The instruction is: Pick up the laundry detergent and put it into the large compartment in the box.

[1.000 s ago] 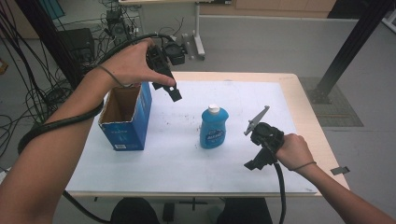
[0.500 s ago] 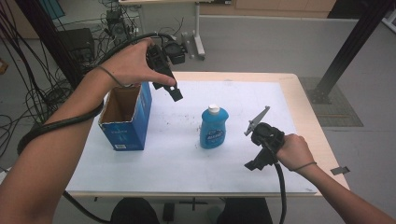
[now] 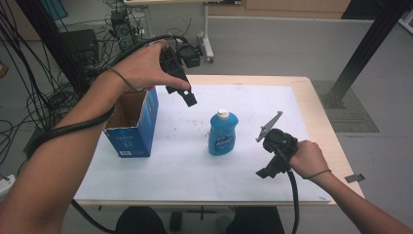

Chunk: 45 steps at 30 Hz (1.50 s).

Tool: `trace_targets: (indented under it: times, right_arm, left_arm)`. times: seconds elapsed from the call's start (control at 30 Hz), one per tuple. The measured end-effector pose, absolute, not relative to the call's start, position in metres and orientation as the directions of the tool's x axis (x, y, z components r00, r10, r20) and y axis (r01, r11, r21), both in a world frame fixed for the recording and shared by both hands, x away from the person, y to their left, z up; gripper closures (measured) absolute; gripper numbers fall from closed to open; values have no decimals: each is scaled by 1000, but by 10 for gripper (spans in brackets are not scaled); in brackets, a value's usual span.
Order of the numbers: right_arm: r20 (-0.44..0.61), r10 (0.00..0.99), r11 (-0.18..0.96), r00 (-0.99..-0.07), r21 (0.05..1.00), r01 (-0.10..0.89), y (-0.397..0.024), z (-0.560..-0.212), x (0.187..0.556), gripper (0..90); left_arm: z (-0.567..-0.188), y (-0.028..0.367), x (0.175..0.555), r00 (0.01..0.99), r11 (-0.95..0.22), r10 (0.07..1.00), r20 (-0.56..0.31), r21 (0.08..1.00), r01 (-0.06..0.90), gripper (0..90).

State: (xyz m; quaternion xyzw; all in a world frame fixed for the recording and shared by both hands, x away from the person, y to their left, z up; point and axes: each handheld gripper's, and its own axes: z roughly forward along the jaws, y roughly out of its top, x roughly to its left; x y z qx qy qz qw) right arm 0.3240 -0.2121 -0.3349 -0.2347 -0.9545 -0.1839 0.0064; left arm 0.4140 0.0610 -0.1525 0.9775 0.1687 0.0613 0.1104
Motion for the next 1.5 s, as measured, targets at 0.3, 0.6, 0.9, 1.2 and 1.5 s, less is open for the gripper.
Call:
trace_targets:
  times: [0.3, 0.6, 0.9, 1.2, 1.5]
  right_arm:
    - [95, 445, 824, -891, 347, 448, -212, -335, 323, 36]
    - [95, 440, 824, -893, 352, 443, -211, -335, 321, 36]
    - [90, 444, 823, -892, 352, 445, -212, -333, 320, 36]
    - [92, 435, 827, -896, 353, 438, -212, -333, 319, 36]
    - [89, 443, 823, -892, 353, 444, -215, -332, 318, 36]
  left_arm:
    - [-155, 46, 409, 945, -926, 318, 73, 237, 293, 101]
    - [-155, 32, 405, 954, -932, 291, 68, 243, 267, 102]
    - [-156, 20, 403, 959, -936, 275, 63, 244, 252, 102]
    - [-158, 4, 402, 965, -942, 252, 65, 244, 230, 103]
    - [-162, -6, 406, 967, -941, 249, 58, 251, 227, 105]
